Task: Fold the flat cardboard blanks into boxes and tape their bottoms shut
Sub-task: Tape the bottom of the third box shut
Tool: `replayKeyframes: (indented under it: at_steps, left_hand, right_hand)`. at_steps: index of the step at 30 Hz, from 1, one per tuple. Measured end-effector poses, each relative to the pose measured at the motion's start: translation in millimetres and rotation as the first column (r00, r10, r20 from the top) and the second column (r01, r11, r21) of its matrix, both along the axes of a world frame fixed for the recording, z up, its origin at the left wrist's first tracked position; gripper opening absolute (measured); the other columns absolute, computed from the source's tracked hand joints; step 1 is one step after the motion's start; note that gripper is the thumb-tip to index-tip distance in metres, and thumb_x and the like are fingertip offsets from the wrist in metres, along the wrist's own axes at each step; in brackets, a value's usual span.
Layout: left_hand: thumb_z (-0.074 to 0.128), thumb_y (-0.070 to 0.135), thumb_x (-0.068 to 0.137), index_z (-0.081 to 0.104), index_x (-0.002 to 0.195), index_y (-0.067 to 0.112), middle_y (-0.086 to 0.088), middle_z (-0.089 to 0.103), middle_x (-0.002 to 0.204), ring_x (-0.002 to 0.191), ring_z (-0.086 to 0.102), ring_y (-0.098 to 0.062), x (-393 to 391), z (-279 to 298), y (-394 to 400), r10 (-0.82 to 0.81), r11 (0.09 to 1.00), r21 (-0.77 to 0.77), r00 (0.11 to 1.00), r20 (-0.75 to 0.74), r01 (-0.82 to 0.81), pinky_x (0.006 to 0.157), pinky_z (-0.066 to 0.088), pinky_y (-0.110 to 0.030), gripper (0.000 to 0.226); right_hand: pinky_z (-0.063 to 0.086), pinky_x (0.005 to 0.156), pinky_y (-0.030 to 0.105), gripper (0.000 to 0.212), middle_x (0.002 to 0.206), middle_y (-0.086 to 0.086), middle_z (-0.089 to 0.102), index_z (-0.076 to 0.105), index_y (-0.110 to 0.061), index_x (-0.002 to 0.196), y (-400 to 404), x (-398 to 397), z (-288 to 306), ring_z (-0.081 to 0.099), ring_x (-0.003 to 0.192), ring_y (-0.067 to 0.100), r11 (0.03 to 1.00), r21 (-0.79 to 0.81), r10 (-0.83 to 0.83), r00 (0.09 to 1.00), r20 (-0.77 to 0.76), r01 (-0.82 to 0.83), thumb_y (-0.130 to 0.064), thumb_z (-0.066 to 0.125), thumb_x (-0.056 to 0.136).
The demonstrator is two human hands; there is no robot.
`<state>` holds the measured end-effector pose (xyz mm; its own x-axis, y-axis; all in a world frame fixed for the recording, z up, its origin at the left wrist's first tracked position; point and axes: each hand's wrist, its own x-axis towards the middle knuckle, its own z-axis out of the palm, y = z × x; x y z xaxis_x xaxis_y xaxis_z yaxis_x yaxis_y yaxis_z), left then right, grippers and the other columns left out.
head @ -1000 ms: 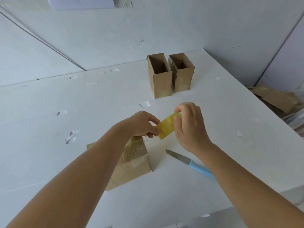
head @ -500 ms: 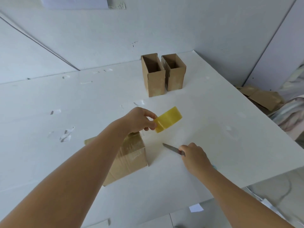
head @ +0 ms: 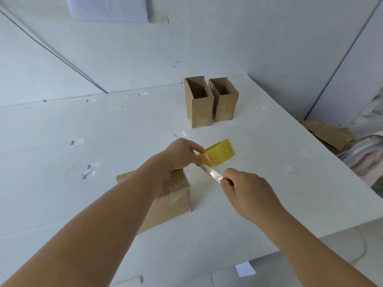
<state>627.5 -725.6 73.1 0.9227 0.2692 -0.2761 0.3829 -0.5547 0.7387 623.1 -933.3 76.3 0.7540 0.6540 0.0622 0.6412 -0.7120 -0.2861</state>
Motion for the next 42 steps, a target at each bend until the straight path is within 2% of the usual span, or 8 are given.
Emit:
replayKeyframes:
  at_steps: [4,12,18,25,30,33,36,42]
  left_hand:
    - [0.075,0.02,0.078,0.073,0.1,0.026,-0.007,0.067,0.085,0.069,0.051,-0.012,-0.4,-1.3,0.2,0.014,1.0,-0.02,1.0,0.015,-0.014,0.066,0.043,-0.023,0.023]
    - [0.074,0.022,0.078,0.074,0.093,0.029,-0.001,0.072,0.082,0.053,0.043,-0.005,-4.6,-1.5,4.9,-0.018,1.0,-0.005,1.0,0.008,0.018,0.052,0.034,-0.017,0.016]
    - [0.073,0.02,0.08,0.073,0.092,0.029,0.01,0.07,0.065,0.071,0.054,-0.008,1.1,-2.2,3.2,-0.002,0.996,-0.092,0.998,0.06,0.007,0.071,0.044,-0.025,0.016]
    - [0.072,0.023,0.082,0.074,0.097,0.026,0.011,0.071,0.069,0.066,0.055,0.003,-2.6,4.0,2.8,0.053,0.983,-0.178,0.997,0.048,-0.044,0.067,0.037,-0.018,0.015]
    - [0.071,0.021,0.083,0.075,0.097,0.026,0.009,0.071,0.071,0.063,0.055,0.009,-4.3,9.7,3.6,0.055,0.979,-0.195,0.998,0.023,-0.05,0.069,0.037,-0.016,0.015]
    - [0.073,0.019,0.081,0.074,0.097,0.026,0.006,0.072,0.074,0.074,0.057,-0.002,-3.5,11.0,3.0,0.047,0.978,-0.202,0.999,-0.006,-0.047,0.072,0.039,-0.018,0.017]
    - [0.075,0.019,0.079,0.074,0.097,0.023,0.003,0.074,0.076,0.076,0.058,-0.005,-2.9,11.9,0.7,0.079,0.978,-0.192,0.997,-0.018,-0.081,0.071,0.039,-0.02,0.018]
    - [0.076,0.02,0.08,0.074,0.097,0.022,0.006,0.073,0.073,0.064,0.058,0.003,-2.0,10.8,-2.5,0.128,0.974,-0.183,0.991,-0.036,-0.132,0.066,0.039,-0.017,0.018]
  right_hand:
    - [0.02,0.045,0.026,0.024,0.063,-0.006,0.039,0.035,-0.022,0.075,17.6,-4.8,14.7,0.039,0.054,0.015,0.988,-0.153,-0.013,1.0,0.02,0.016,-0.027,0.035,0.099]
    - [0.037,0.066,0.03,0.02,0.065,-0.003,0.035,0.044,-0.017,0.079,52.9,-11.8,28.4,0.046,0.075,0.021,0.961,-0.276,-0.023,1.0,0.0,0.022,-0.007,0.039,0.095]
    - [0.044,0.072,0.03,0.021,0.105,0.004,0.062,0.056,-0.012,0.109,51.7,1.6,-19.4,0.061,0.099,0.024,0.905,-0.425,0.041,0.999,0.004,-0.035,-0.006,0.047,0.092]
    - [0.023,0.048,0.024,0.032,0.071,-0.006,0.036,0.03,-0.022,0.066,29.9,29.8,-88.3,0.046,0.081,0.022,0.963,-0.218,-0.199,0.965,-0.17,0.16,-0.019,0.039,0.096]
    - [0.04,0.088,0.031,0.034,0.11,-0.003,0.06,0.059,-0.021,0.116,34.9,28.1,-86.2,0.05,0.107,0.02,0.963,0.043,-0.242,0.921,-0.304,0.268,-0.043,0.046,0.093]
    - [0.041,0.075,0.025,0.034,0.085,-0.015,0.061,0.061,-0.021,0.098,54.4,6.0,-50.1,0.055,0.087,0.008,0.823,0.39,0.007,0.68,-0.733,0.412,-0.053,0.055,0.086]
    - [0.042,0.066,0.022,0.031,0.063,-0.014,0.058,0.062,-0.018,0.077,75.2,-10.3,-40.3,0.054,0.069,0.007,0.712,0.475,0.14,0.558,-0.818,0.518,-0.048,0.061,0.083]
    - [0.053,0.08,0.043,0.027,0.072,0.008,0.066,0.064,-0.012,0.071,99.7,-14.1,-48.4,0.061,0.074,0.025,0.488,0.423,0.099,0.433,-0.896,0.764,-0.032,0.059,0.089]
